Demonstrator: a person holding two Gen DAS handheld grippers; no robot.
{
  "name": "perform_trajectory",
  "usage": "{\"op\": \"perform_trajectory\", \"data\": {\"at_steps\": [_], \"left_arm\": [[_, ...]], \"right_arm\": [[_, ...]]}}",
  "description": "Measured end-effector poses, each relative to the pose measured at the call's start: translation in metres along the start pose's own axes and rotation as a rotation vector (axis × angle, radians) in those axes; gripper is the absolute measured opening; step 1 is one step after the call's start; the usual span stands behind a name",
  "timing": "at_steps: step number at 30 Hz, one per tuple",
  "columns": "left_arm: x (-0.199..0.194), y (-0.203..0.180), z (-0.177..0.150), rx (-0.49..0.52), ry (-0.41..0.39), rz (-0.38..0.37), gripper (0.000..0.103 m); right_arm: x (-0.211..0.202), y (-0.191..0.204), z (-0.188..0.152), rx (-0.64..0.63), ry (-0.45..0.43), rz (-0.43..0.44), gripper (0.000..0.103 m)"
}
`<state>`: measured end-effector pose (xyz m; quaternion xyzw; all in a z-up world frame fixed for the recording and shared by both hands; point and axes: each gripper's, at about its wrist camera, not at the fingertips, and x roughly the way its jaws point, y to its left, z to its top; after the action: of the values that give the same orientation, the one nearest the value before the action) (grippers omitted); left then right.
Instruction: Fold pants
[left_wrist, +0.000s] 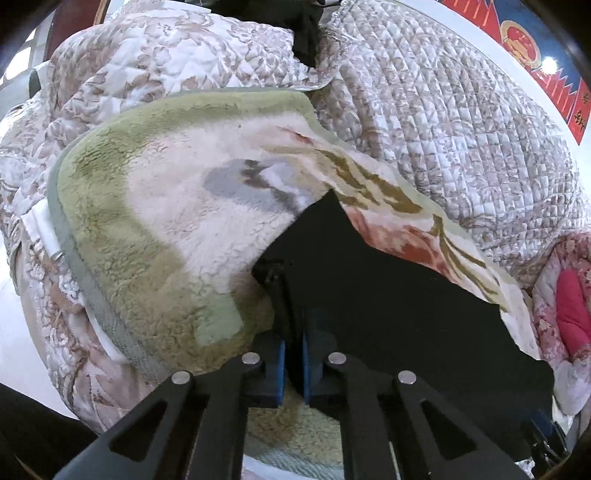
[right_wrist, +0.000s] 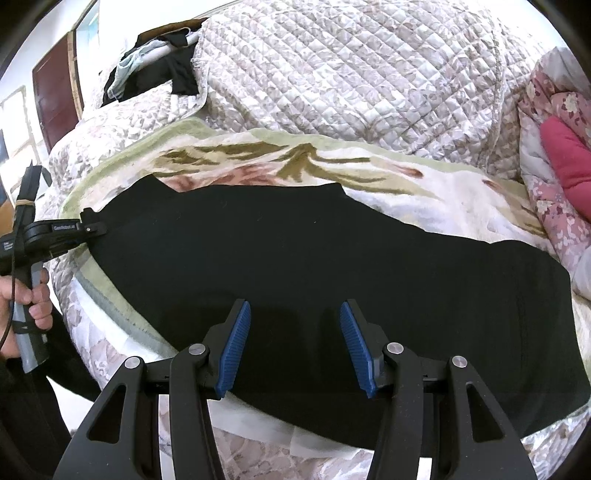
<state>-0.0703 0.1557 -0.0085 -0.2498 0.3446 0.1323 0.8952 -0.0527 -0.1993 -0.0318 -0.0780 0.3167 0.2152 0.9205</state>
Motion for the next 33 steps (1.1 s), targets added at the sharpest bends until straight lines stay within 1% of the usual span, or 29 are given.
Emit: {"op": "perform_trajectory", "data": {"at_steps": [4, 9, 13, 17, 20, 22, 24, 26, 28, 31, 33], "left_arm": [[-0.007, -0.009, 0.006, 0.026, 0.002, -0.034, 0.007], [-0.019, -0.039, 0.019, 0.106, -0.013, -0.103, 0.007], [-0.023, -0.082, 0.025, 0.209, -0.016, -0.18, 0.007], [-0.025, -0.137, 0.013, 0.334, 0.01, -0.303, 0.007], [-0.024, -0.172, -0.012, 0.428, 0.06, -0.403, 0.007], [-0.019, -0.188, -0.034, 0.48, 0.124, -0.469, 0.007], [-0.011, -0.198, -0.057, 0.52, 0.196, -0.51, 0.007], [-0.003, -0.203, -0.078, 0.546, 0.258, -0.534, 0.007], [0.002, -0.204, -0.089, 0.551, 0.298, -0.541, 0.007], [0.002, -0.201, -0.091, 0.551, 0.32, -0.557, 0.008], [-0.001, -0.201, -0.087, 0.544, 0.314, -0.573, 0.008]], "right_arm": [[0.001, -0.005, 0.0, 0.021, 0.0, 0.001, 0.051], [0.001, -0.013, -0.001, 0.053, -0.002, 0.001, 0.051], [-0.001, -0.024, -0.002, 0.101, -0.012, -0.011, 0.051], [-0.007, -0.038, -0.003, 0.157, -0.029, -0.038, 0.051], [-0.012, -0.048, -0.005, 0.188, -0.037, -0.066, 0.051], [-0.013, -0.056, -0.007, 0.215, -0.035, -0.082, 0.051], [-0.014, -0.066, -0.009, 0.251, -0.03, -0.092, 0.051], [-0.014, -0.074, -0.011, 0.285, -0.028, -0.093, 0.051], [-0.015, -0.078, -0.012, 0.304, -0.028, -0.092, 0.051], [-0.014, -0.079, -0.013, 0.312, -0.026, -0.083, 0.051], [-0.012, -0.078, -0.012, 0.309, -0.023, -0.078, 0.051]]}}
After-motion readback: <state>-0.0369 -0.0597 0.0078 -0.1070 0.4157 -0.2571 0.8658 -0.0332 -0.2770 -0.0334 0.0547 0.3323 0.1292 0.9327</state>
